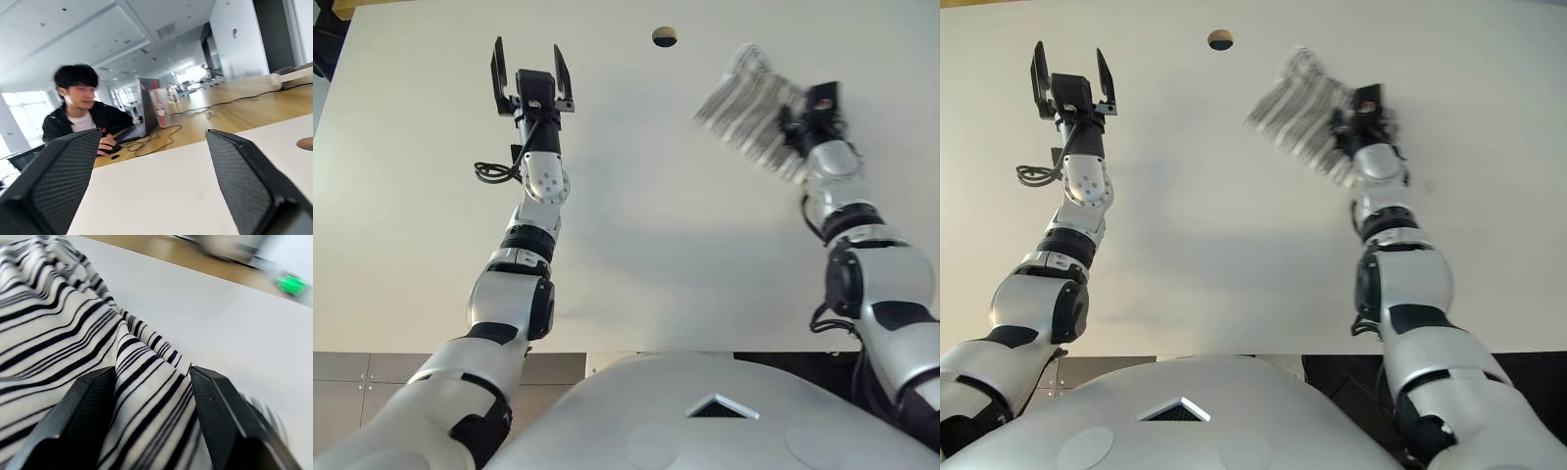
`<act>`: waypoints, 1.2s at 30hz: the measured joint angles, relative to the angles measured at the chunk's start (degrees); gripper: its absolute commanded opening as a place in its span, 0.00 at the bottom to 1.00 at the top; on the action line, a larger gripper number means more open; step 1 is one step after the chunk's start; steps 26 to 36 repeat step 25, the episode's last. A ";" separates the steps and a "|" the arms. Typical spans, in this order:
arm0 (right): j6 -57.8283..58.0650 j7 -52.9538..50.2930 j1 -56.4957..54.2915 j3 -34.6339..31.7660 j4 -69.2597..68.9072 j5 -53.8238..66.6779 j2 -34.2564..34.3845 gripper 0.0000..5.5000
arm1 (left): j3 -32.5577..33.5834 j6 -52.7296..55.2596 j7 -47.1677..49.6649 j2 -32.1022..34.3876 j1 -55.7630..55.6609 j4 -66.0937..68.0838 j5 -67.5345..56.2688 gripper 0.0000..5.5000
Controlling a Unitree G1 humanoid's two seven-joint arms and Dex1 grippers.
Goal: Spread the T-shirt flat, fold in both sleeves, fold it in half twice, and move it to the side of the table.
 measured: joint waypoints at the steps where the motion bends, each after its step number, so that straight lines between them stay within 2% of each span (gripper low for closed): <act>1: -1.55 -4.69 3.32 -2.29 0.06 0.20 -3.79 0.50 | 0.40 -1.05 1.85 0.26 1.95 -2.60 0.64 0.72; 4: -5.11 -11.56 9.83 -10.08 -0.53 5.26 -7.59 0.50 | 1.17 -3.82 2.95 -0.39 6.91 -11.90 0.94 0.72; 7: -6.80 -13.79 12.91 -16.03 -1.65 9.57 -8.20 0.50 | 0.38 -4.91 -2.48 -4.34 11.24 -19.33 -4.64 0.72; 10: -8.58 -13.67 14.57 -18.76 -2.98 11.40 -8.12 0.50 | -1.16 -3.69 -8.15 -7.08 14.62 -24.84 -8.45 0.72; 13: -13.63 -15.66 15.73 -18.75 -7.24 10.34 -7.44 0.50 | -1.29 -2.14 -10.89 -7.87 15.77 -27.00 -9.18 0.72; 17: -21.23 -21.95 15.25 -14.15 -25.55 1.36 -4.42 0.50 | 0.01 -2.04 -13.08 -8.38 15.35 -27.59 -11.40 0.72; 20: -20.40 -22.43 11.55 -3.11 -40.61 -12.00 1.99 0.50 | 0.30 -1.11 -13.38 -10.59 11.55 -26.32 -11.82 0.72; 21: -20.13 -21.71 8.94 1.27 -42.11 -16.70 3.75 0.50 | 0.26 0.42 -13.97 -11.79 8.49 -25.09 -12.33 0.72; 23: -19.24 -20.60 5.20 5.13 -41.42 -19.10 7.11 0.50 | -0.67 1.23 -14.22 -13.29 4.47 -24.47 -11.28 0.72; 25: -18.56 -19.83 4.42 7.38 -40.45 -18.82 11.09 0.50 | -2.02 1.47 -14.02 -14.26 2.24 -24.05 -8.14 0.72; 36: -18.56 -19.83 4.42 7.38 -40.45 -18.82 11.09 0.50 | -2.02 1.47 -14.02 -14.26 2.24 -24.05 -8.14 0.72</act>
